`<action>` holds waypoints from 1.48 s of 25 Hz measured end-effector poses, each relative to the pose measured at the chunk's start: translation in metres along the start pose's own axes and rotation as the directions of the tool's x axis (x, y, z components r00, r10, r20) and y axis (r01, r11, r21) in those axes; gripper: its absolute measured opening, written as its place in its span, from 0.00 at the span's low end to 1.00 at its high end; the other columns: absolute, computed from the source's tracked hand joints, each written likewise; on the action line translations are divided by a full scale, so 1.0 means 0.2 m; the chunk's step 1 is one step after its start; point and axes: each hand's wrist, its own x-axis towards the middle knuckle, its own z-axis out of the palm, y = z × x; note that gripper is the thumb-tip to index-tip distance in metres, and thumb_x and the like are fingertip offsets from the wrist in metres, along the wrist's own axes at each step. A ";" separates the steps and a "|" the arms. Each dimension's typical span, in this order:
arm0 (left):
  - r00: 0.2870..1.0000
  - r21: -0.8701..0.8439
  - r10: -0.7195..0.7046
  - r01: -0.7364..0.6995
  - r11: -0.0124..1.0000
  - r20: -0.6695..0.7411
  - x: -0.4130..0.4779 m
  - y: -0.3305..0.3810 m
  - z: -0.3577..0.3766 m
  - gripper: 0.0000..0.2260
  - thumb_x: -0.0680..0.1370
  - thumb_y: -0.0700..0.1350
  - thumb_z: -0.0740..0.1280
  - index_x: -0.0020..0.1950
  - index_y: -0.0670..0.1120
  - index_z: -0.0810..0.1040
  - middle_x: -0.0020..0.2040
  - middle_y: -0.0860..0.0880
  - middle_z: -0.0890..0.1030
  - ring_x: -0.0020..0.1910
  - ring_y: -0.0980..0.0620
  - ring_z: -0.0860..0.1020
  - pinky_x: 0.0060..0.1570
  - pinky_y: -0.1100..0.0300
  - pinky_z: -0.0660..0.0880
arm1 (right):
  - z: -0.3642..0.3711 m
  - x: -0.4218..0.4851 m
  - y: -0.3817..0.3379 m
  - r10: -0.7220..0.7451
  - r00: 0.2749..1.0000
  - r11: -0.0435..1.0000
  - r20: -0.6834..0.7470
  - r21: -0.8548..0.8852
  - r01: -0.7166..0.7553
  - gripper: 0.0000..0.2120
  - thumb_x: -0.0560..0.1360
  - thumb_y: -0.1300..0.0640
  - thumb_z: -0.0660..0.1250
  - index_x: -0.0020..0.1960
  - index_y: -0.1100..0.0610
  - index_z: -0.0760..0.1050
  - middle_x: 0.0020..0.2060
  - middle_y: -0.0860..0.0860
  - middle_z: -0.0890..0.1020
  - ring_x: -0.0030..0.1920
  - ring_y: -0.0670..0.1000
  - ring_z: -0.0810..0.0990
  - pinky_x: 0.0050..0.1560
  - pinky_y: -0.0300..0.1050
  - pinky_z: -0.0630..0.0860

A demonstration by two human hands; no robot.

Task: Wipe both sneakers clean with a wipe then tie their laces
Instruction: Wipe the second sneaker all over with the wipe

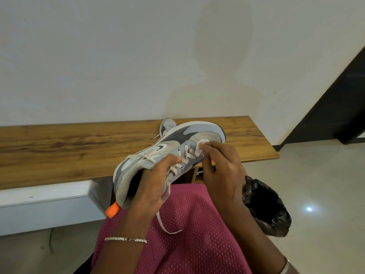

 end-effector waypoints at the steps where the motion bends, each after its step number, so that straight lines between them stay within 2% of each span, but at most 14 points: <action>1: 1.000 -0.013 -0.002 0.003 1.000 0.011 -0.01 0.00 0.00 0.25 0.57 0.55 0.77 0.50 0.43 0.86 0.50 0.48 0.85 0.54 0.48 0.74 0.58 0.52 0.70 | 0.01 -0.01 -0.01 -0.003 1.000 1.000 0.007 0.014 0.003 0.09 0.74 0.64 0.72 0.54 0.61 0.83 0.50 0.55 0.84 0.52 0.50 0.78 0.49 0.39 0.75; 4: 0.996 -0.091 0.077 -0.073 0.993 0.043 -0.04 0.04 0.00 0.14 0.62 0.51 0.75 0.44 0.46 0.88 0.50 0.46 0.87 0.52 0.48 0.83 0.64 0.51 0.74 | -0.01 0.06 0.03 0.007 0.999 1.000 -0.035 0.019 -0.006 0.08 0.75 0.65 0.71 0.54 0.63 0.83 0.51 0.57 0.83 0.53 0.52 0.78 0.53 0.35 0.72; 7: 0.983 -0.178 0.176 -0.165 0.970 0.051 -0.08 0.08 0.02 0.16 0.69 0.50 0.68 0.52 0.44 0.84 0.49 0.43 0.87 0.50 0.47 0.86 0.59 0.52 0.78 | -0.03 0.11 0.03 0.047 0.992 0.999 -0.116 -0.002 -0.048 0.07 0.76 0.65 0.70 0.53 0.64 0.83 0.50 0.57 0.83 0.52 0.53 0.77 0.55 0.26 0.65; 10: 0.969 -0.166 0.225 -0.206 0.964 0.105 -0.11 0.09 0.04 0.20 0.73 0.52 0.65 0.60 0.42 0.81 0.51 0.43 0.87 0.50 0.47 0.86 0.53 0.53 0.81 | 0.01 0.06 -0.04 0.047 0.993 0.999 -0.104 0.017 -0.046 0.08 0.77 0.63 0.67 0.53 0.63 0.83 0.50 0.56 0.83 0.52 0.53 0.78 0.54 0.30 0.68; 13: 0.967 -0.202 0.223 -0.196 0.960 0.120 -0.13 0.09 0.04 0.24 0.75 0.54 0.63 0.64 0.40 0.79 0.56 0.39 0.85 0.55 0.42 0.85 0.57 0.47 0.81 | 0.02 0.03 -0.07 -0.007 0.999 0.999 -0.052 0.051 0.009 0.10 0.78 0.61 0.65 0.55 0.62 0.83 0.52 0.56 0.83 0.53 0.52 0.78 0.53 0.36 0.71; 14: 0.967 -0.201 0.231 -0.206 0.958 0.111 -0.12 0.09 0.03 0.24 0.74 0.55 0.64 0.63 0.41 0.79 0.56 0.39 0.85 0.56 0.42 0.84 0.57 0.47 0.81 | 0.02 0.04 -0.07 -0.027 0.998 0.999 -0.050 0.044 0.030 0.10 0.78 0.61 0.65 0.55 0.63 0.83 0.52 0.56 0.83 0.53 0.52 0.77 0.54 0.36 0.70; 16: 0.966 -0.206 0.253 -0.236 0.950 0.059 -0.12 0.10 0.01 0.24 0.71 0.55 0.65 0.60 0.42 0.81 0.53 0.42 0.87 0.52 0.45 0.86 0.52 0.53 0.82 | 0.00 0.06 -0.02 -0.030 0.996 1.000 -0.079 0.003 0.030 0.09 0.77 0.63 0.68 0.55 0.63 0.82 0.52 0.56 0.83 0.53 0.54 0.77 0.54 0.35 0.69; 20: 0.953 -0.182 0.291 -0.272 0.945 0.082 -0.10 0.10 0.01 0.21 0.70 0.52 0.65 0.58 0.42 0.81 0.51 0.43 0.87 0.49 0.48 0.86 0.44 0.59 0.83 | -0.01 0.07 0.03 0.032 0.994 0.999 -0.103 -0.003 -0.033 0.08 0.76 0.65 0.69 0.54 0.63 0.83 0.52 0.56 0.83 0.53 0.54 0.77 0.54 0.35 0.68; 24: 0.948 -0.094 0.297 -0.287 0.953 0.112 -0.12 0.06 0.04 0.20 0.72 0.53 0.65 0.59 0.44 0.81 0.52 0.43 0.87 0.52 0.46 0.86 0.49 0.58 0.81 | 0.02 0.03 -0.05 -0.016 0.996 0.998 -0.083 0.062 0.021 0.10 0.78 0.61 0.65 0.55 0.63 0.83 0.52 0.56 0.83 0.53 0.53 0.78 0.54 0.38 0.72; 27: 0.945 -0.121 0.313 -0.300 0.946 0.099 -0.11 0.08 0.02 0.19 0.72 0.52 0.69 0.59 0.44 0.81 0.52 0.44 0.87 0.50 0.47 0.86 0.44 0.60 0.82 | 0.00 0.05 -0.03 -0.040 0.995 0.998 -0.092 0.050 0.045 0.08 0.77 0.63 0.68 0.55 0.63 0.83 0.52 0.56 0.83 0.53 0.54 0.77 0.55 0.40 0.72; 29: 0.942 -0.137 0.325 -0.312 0.940 0.081 -0.11 0.09 0.00 0.21 0.70 0.53 0.68 0.59 0.44 0.80 0.50 0.45 0.88 0.47 0.49 0.87 0.40 0.61 0.82 | -0.02 0.07 0.02 0.003 0.994 1.000 -0.112 0.018 -0.001 0.08 0.76 0.66 0.70 0.54 0.63 0.83 0.51 0.56 0.83 0.53 0.54 0.77 0.53 0.38 0.71; 31: 0.942 -0.093 0.328 -0.321 0.943 0.073 -0.11 0.10 0.00 0.21 0.69 0.54 0.66 0.58 0.45 0.81 0.48 0.47 0.88 0.47 0.51 0.87 0.43 0.59 0.82 | -0.02 0.07 0.03 0.057 0.991 0.998 -0.124 0.012 -0.056 0.09 0.75 0.67 0.71 0.54 0.62 0.83 0.51 0.56 0.83 0.52 0.53 0.77 0.51 0.37 0.71; 34: 0.944 -0.007 0.323 -0.323 0.946 0.072 -0.13 0.07 0.02 0.19 0.72 0.55 0.69 0.59 0.47 0.82 0.52 0.46 0.87 0.53 0.48 0.85 0.57 0.51 0.79 | 0.00 0.05 -0.03 0.049 0.991 0.997 -0.126 0.062 -0.042 0.08 0.76 0.66 0.69 0.54 0.63 0.83 0.51 0.56 0.83 0.53 0.52 0.77 0.53 0.42 0.75; 37: 0.945 -0.021 0.318 -0.318 0.948 0.081 -0.13 0.06 0.02 0.17 0.73 0.53 0.69 0.58 0.46 0.82 0.53 0.44 0.87 0.55 0.44 0.85 0.58 0.47 0.80 | 0.00 0.04 -0.07 0.009 0.995 0.994 -0.095 0.110 0.001 0.10 0.78 0.62 0.66 0.55 0.63 0.83 0.51 0.56 0.83 0.53 0.52 0.77 0.53 0.40 0.73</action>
